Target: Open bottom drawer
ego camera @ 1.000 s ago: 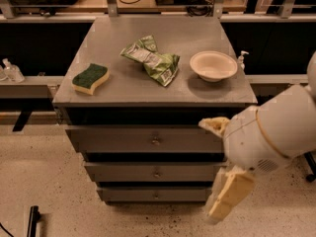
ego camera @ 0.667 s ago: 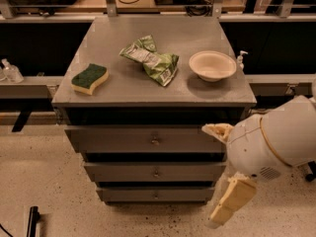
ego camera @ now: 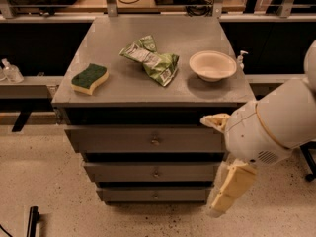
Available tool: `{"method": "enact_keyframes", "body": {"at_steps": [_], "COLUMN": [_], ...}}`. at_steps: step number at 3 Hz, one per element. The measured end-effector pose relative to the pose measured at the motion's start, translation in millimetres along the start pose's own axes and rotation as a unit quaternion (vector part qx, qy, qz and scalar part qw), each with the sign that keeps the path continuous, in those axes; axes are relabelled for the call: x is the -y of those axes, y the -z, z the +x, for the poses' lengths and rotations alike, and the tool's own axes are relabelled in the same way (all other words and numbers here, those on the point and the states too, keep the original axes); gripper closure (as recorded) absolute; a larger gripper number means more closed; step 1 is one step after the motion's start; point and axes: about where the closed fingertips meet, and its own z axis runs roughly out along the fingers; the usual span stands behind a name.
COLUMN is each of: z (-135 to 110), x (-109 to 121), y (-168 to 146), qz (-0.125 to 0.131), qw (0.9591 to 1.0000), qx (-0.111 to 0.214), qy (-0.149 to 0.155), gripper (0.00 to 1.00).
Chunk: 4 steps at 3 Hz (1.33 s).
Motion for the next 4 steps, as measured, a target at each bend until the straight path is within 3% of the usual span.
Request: {"method": "enact_keyframes", "body": {"at_steps": [1,2,3,4], "z": [20.2,88.3,103.0,113.9], "x": [8.5,23.2,10.9,-3.2], "y": [-64.2,-174.7,-152.8,-164.7], "qz": [-0.029,0.005,0.035,0.035], "qw": [0.9959,0.9849,0.9894,0.9898], "qx": [0.086,0.149,0.090,0.076], "qy": [-0.003,-0.089,-0.109,-0.115], "gripper": [0.00,0.00,0.00,0.00]}}
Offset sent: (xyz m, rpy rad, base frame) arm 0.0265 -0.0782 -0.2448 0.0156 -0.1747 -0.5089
